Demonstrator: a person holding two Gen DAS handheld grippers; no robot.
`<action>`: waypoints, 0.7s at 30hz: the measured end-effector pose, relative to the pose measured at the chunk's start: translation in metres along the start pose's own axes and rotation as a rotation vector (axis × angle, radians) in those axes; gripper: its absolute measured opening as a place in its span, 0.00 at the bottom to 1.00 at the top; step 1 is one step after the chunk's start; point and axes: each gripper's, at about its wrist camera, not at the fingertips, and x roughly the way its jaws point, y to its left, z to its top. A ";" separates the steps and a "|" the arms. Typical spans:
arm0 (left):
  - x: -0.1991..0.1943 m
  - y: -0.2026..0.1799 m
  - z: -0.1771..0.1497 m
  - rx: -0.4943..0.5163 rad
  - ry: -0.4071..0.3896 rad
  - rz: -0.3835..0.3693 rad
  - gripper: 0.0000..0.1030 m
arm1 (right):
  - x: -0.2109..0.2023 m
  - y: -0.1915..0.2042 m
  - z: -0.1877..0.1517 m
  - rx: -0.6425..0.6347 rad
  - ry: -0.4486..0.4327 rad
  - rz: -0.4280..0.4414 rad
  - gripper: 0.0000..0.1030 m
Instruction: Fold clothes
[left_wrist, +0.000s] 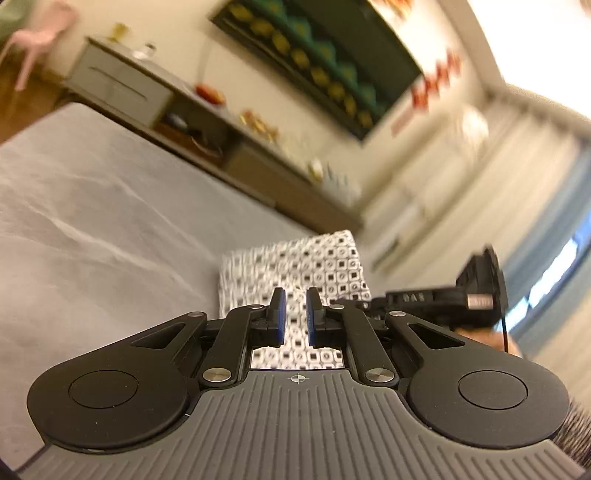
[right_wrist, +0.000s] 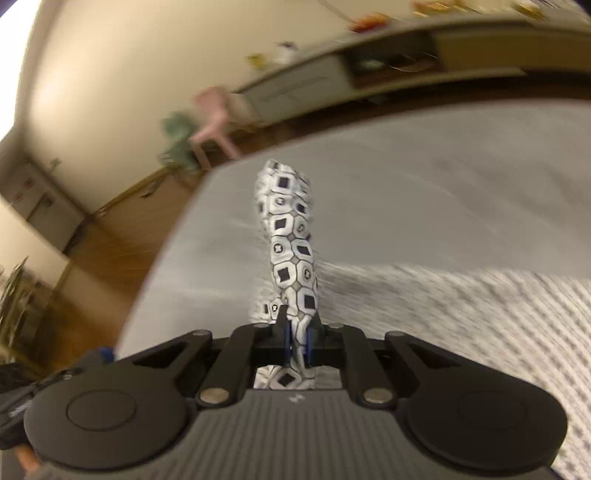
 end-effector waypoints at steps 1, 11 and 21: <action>0.012 -0.009 -0.004 0.043 0.038 0.007 0.00 | 0.000 -0.018 -0.006 0.021 0.005 -0.019 0.08; 0.098 -0.035 -0.063 0.346 0.343 0.158 0.07 | 0.001 -0.063 -0.042 -0.026 -0.020 -0.049 0.10; 0.126 -0.025 0.024 0.354 0.213 0.192 0.14 | -0.073 -0.012 -0.072 -0.307 -0.203 -0.133 0.28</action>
